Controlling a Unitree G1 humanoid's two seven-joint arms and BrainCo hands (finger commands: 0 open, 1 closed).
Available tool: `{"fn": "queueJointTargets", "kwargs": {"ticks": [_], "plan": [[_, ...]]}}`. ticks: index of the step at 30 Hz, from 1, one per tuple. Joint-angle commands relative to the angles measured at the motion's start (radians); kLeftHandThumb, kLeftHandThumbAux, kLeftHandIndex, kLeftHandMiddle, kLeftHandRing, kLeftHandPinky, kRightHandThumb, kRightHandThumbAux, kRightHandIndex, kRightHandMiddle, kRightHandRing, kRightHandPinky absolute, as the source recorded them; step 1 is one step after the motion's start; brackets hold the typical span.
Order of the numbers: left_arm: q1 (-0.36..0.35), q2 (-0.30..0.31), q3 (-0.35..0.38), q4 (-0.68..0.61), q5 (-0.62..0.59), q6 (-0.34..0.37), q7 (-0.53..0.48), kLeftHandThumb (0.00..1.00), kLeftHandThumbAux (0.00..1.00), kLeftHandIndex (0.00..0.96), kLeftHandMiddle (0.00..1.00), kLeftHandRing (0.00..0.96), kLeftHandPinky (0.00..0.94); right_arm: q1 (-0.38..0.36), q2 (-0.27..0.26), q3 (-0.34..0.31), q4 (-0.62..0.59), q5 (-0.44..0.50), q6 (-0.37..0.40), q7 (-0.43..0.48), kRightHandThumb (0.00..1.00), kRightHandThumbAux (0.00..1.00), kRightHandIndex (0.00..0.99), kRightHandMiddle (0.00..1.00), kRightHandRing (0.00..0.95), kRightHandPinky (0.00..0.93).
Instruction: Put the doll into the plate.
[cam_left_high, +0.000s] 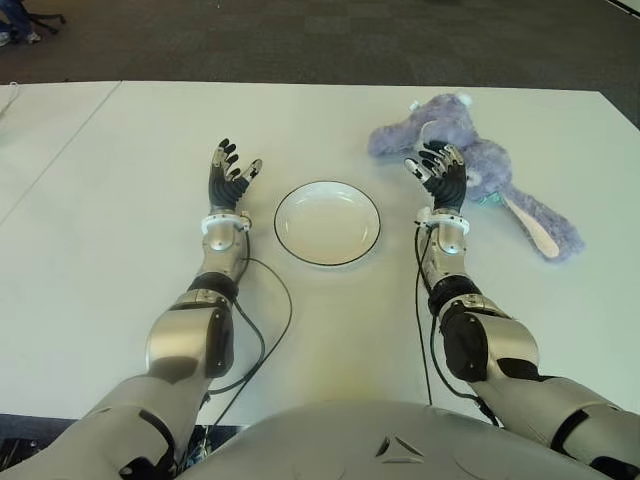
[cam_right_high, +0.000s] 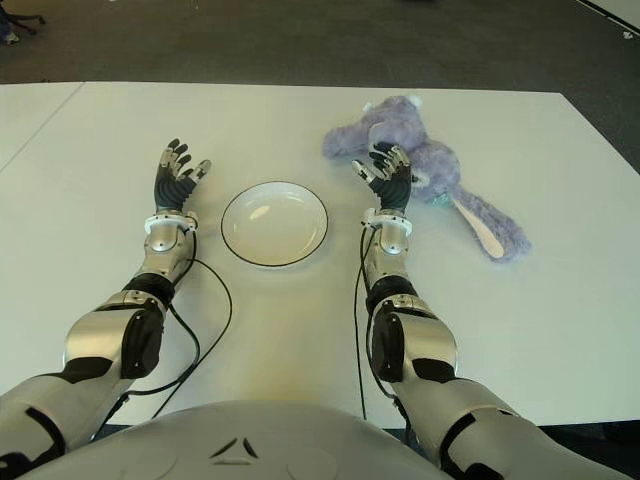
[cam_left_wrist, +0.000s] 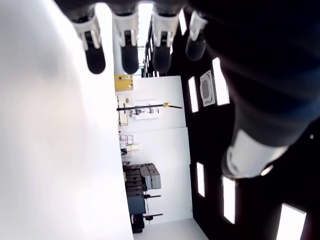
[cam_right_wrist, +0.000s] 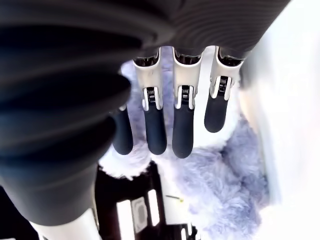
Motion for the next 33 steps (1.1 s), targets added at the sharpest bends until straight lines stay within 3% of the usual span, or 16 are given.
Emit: {"fn": "queueJointTargets", "kwargs": {"ticks": [1, 7, 10, 13, 19, 27, 33], "plan": [[0.204, -0.054, -0.018, 0.128, 0.024, 0.094, -0.003, 0.161, 0.698, 0.065, 0.115, 0.112, 0.144, 0.35, 0.105, 0.14, 0.074, -0.223, -0.119, -0.39, 0.314, 0.865, 0.36, 0.339, 0.338, 0.304], [0.203, -0.052, -0.017, 0.128, 0.023, 0.094, -0.003, 0.17, 0.7, 0.065, 0.119, 0.113, 0.145, 0.325, 0.101, 0.166, 0.08, -0.24, -0.146, -0.479, 0.364, 0.862, 0.39, 0.382, 0.373, 0.325], [0.205, -0.052, -0.019, 0.128, 0.025, 0.087, 0.001, 0.157, 0.701, 0.064, 0.119, 0.114, 0.147, 0.294, 0.128, 0.139, 0.078, -0.184, -0.244, -0.453, 0.364, 0.852, 0.404, 0.42, 0.414, 0.412], [0.205, -0.052, -0.015, 0.128, 0.02, 0.083, -0.01, 0.149, 0.707, 0.063, 0.117, 0.113, 0.147, 0.261, 0.183, 0.125, 0.032, -0.112, -0.422, -0.393, 0.335, 0.824, 0.413, 0.44, 0.444, 0.463], [0.203, -0.051, -0.012, 0.128, 0.016, 0.091, -0.014, 0.157, 0.715, 0.068, 0.118, 0.115, 0.153, 0.272, 0.246, 0.144, -0.092, -0.09, -0.557, -0.375, 0.353, 0.806, 0.423, 0.432, 0.462, 0.476], [0.202, -0.05, -0.009, 0.128, 0.014, 0.096, -0.016, 0.156, 0.728, 0.068, 0.121, 0.12, 0.151, 0.269, 0.241, 0.14, -0.107, -0.043, -0.635, -0.35, 0.37, 0.78, 0.419, 0.411, 0.442, 0.431], [0.202, -0.05, -0.01, 0.128, 0.015, 0.095, -0.014, 0.123, 0.71, 0.063, 0.11, 0.108, 0.137, 0.245, 0.229, 0.126, -0.151, -0.079, -0.641, -0.362, 0.357, 0.778, 0.364, 0.37, 0.35, 0.305]]}}
